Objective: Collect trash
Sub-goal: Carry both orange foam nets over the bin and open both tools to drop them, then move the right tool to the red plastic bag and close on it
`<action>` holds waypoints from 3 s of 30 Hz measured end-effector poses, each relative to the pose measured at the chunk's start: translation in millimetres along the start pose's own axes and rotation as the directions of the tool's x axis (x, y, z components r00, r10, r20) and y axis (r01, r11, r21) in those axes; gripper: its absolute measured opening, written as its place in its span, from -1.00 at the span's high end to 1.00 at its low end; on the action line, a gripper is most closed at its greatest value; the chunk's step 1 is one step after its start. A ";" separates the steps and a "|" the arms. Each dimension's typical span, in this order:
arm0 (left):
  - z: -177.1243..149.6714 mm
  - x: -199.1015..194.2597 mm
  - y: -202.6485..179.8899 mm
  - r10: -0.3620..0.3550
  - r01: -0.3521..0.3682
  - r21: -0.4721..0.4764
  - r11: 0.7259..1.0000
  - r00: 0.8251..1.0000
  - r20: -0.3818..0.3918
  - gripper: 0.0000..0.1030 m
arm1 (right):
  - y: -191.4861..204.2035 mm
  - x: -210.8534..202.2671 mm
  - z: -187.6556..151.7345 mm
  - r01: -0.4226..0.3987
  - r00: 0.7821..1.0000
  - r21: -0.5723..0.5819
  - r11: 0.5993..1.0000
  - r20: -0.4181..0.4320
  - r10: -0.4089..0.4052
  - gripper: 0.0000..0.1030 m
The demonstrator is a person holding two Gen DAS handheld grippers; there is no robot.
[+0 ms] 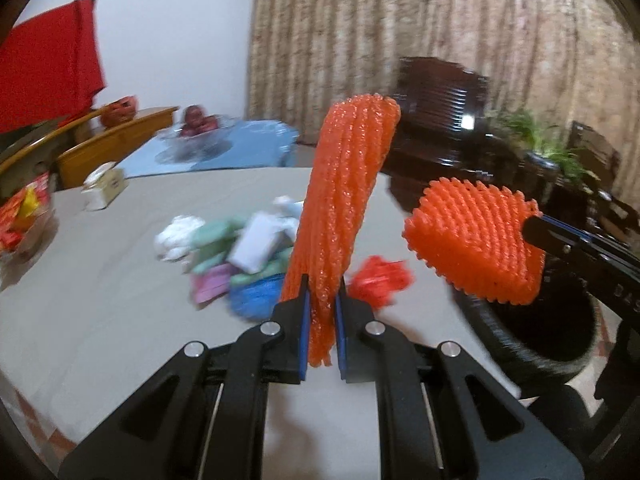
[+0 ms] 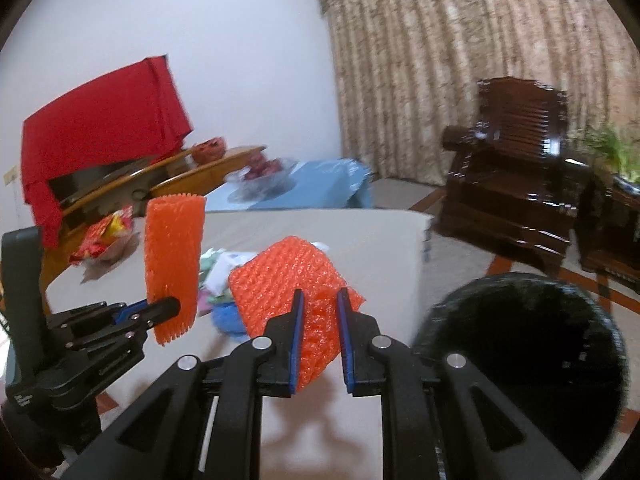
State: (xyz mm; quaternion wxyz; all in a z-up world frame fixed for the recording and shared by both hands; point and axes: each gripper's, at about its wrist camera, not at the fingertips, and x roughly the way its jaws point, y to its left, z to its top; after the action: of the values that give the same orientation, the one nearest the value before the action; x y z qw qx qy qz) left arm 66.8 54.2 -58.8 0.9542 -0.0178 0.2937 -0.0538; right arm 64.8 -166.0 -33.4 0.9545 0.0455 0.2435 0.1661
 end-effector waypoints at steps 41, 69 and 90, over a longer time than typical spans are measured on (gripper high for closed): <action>1.1 77.6 -156.5 -0.350 0.359 0.110 0.927 0.932 -0.091 -0.76 | -165.1 -59.8 -46.9 0.406 0.912 0.207 0.890 -0.040 -0.407 -0.88; 7.2 32.4 75.1 0.149 -0.147 -0.051 0.988 0.988 0.044 -0.79 | 33.4 113.4 -13.5 -0.001 0.998 -0.017 1.000 -0.069 0.000 -0.88; -13.6 69.7 94.2 0.163 -0.165 -0.082 0.983 0.986 -0.036 -0.79 | 31.1 206.6 -47.1 -0.003 0.953 -0.036 0.999 -0.302 -0.008 -0.58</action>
State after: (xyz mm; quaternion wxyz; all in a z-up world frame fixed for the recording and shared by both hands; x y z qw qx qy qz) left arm 125.2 139.9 -115.2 0.9494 -0.0331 0.3100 0.0370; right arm 203.7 -66.4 -162.5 0.9070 0.0020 0.3834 0.1742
